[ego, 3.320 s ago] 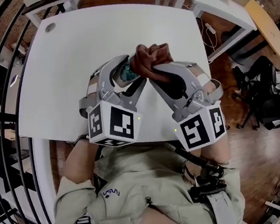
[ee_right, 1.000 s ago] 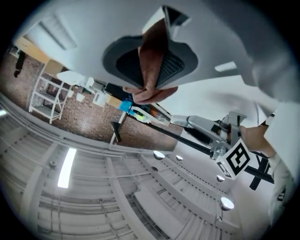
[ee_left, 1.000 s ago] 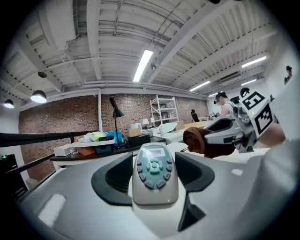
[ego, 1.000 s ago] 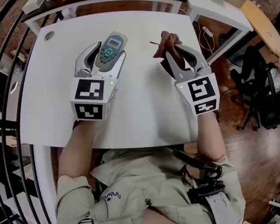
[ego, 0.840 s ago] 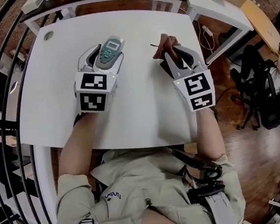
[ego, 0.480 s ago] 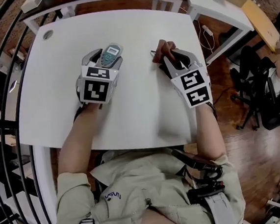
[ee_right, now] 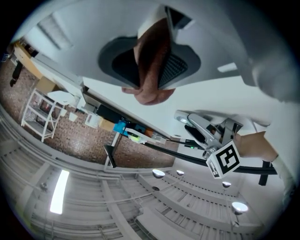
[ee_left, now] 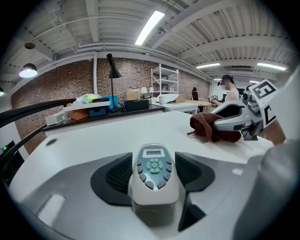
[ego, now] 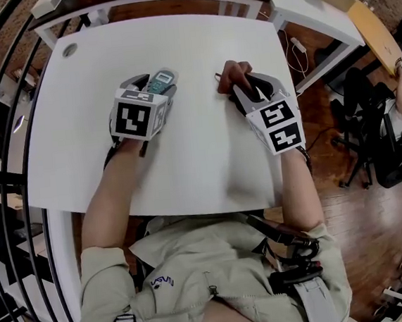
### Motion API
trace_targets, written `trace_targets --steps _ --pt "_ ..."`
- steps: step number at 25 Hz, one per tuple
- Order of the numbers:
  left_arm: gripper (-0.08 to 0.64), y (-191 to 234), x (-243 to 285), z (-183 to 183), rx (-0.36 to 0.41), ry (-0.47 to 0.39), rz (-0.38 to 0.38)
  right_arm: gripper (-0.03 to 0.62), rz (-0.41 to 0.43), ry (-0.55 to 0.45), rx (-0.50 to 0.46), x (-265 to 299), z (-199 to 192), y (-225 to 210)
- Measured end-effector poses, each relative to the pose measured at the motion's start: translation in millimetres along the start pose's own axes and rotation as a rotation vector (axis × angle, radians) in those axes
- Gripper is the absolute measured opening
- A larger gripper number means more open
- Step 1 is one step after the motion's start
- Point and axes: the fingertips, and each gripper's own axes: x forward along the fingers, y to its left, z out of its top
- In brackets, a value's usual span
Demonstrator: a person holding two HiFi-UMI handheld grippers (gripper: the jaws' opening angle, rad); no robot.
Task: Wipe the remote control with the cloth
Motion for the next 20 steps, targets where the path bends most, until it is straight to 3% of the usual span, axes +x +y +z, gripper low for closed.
trace_targets --steps 5,8,10,11,13,17,20 --pt "0.293 -1 -18 4 0.027 -0.061 0.03 0.162 -0.048 -0.078 0.043 -26 20 -7" --pt "0.279 -2 -53 25 0.028 -0.192 0.085 0.161 -0.114 -0.19 0.059 -58 46 -11" --pt "0.217 -8 -95 46 0.027 -0.341 0.129 0.103 -0.182 -0.306 0.06 -91 72 -6" --pt "0.153 -13 -118 53 0.027 -0.414 0.15 0.046 -0.213 -0.359 0.058 -108 85 -1" --pt "0.087 -27 -163 55 0.037 -0.522 0.184 0.011 -0.245 -0.443 0.068 -141 103 19" --pt "0.036 -72 -237 46 0.041 -0.657 0.227 0.005 -0.261 -0.514 0.095 -196 102 64" --pt "0.006 -98 -271 25 0.041 -0.674 0.232 0.005 -0.256 -0.531 0.106 -226 97 99"
